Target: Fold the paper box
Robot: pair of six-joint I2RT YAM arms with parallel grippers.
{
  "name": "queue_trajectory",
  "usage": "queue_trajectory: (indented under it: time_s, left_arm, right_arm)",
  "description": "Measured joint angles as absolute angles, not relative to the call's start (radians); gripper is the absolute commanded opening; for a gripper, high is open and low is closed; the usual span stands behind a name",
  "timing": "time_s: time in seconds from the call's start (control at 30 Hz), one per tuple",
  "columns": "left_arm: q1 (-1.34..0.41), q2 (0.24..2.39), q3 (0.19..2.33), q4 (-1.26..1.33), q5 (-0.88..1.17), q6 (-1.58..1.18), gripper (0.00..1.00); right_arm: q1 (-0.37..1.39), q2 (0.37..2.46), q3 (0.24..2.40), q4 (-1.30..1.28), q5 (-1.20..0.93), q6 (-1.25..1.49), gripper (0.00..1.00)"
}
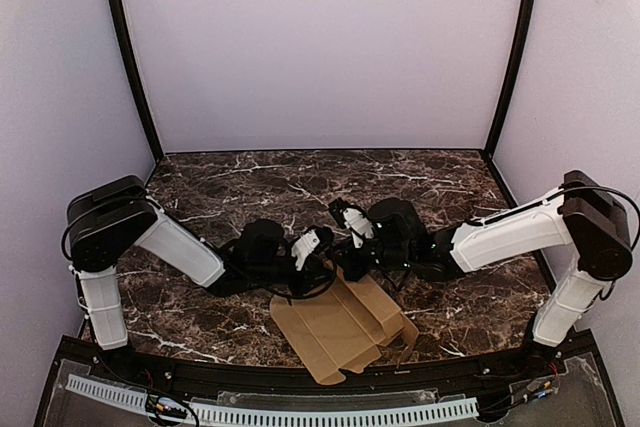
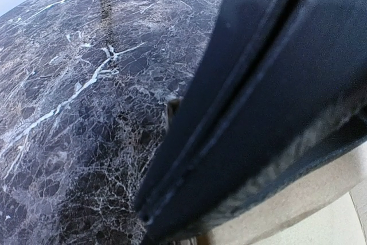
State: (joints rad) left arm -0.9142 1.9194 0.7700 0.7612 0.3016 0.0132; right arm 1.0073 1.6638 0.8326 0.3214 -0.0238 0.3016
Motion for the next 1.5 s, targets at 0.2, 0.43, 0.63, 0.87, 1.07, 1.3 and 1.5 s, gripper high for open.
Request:
queue_trajectory:
  time_s: [0.2,0.43,0.63,0.87,1.07,1.3,1.5]
  left_arm:
    - [-0.919,1.925,0.77,0.763,0.292,0.004,0.16]
    - [-0.929,1.938,0.77,0.797,0.27,-0.024,0.15]
    - [-0.934,1.96,0.787,0.821,0.26,-0.039,0.07]
    - [-0.939,1.98,0.797,0.849,0.245,-0.047,0.0]
    - [-0.941,1.987,0.799,0.859,0.239,-0.046,0.01]
    - [-0.947,1.986,0.799,0.859,0.207,-0.036,0.0]
    - [-0.947,1.983,0.799,0.856,0.2,-0.022,0.0]
  right_arm:
    - [1.018,1.664,0.832,0.324,-0.014,0.305,0.0]
    - [1.024,1.665,0.831,0.327,-0.003,0.317,0.0]
    - [1.024,1.665,0.83,0.33,0.0,0.328,0.0]
    - [1.024,1.664,0.822,0.346,0.001,0.346,0.0]
    - [1.024,1.652,0.814,0.343,0.0,0.358,0.0]
    - [1.029,1.582,0.804,0.287,0.02,0.369,0.21]
    - [1.028,1.475,0.792,0.229,0.046,0.391,0.46]
